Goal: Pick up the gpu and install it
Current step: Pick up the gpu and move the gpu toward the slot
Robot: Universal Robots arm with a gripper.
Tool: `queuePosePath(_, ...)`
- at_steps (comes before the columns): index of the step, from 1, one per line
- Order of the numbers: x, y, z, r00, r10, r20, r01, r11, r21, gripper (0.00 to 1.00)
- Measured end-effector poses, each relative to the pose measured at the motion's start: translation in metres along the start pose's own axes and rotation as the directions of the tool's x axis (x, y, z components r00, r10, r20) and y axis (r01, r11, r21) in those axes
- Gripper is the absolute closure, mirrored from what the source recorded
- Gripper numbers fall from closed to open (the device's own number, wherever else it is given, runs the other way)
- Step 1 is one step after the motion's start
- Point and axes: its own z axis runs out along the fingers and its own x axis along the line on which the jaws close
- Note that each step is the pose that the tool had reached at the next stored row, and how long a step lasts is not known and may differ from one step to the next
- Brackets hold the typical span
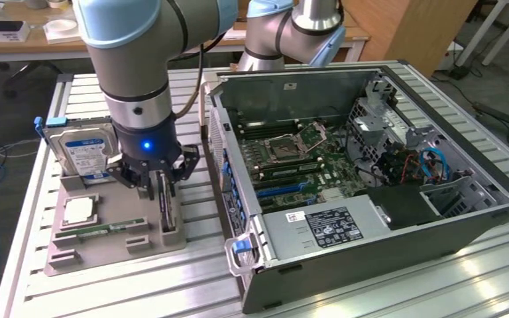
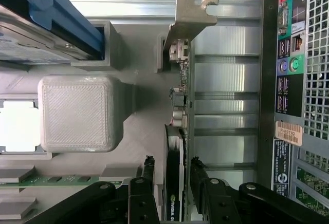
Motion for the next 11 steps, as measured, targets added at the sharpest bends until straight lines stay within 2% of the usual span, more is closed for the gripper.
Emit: queuePosePath(11,0.0002,0.0096,0.0045,1.0000,0.000,0.0001,0.000,1.0000,0.0001,0.58)
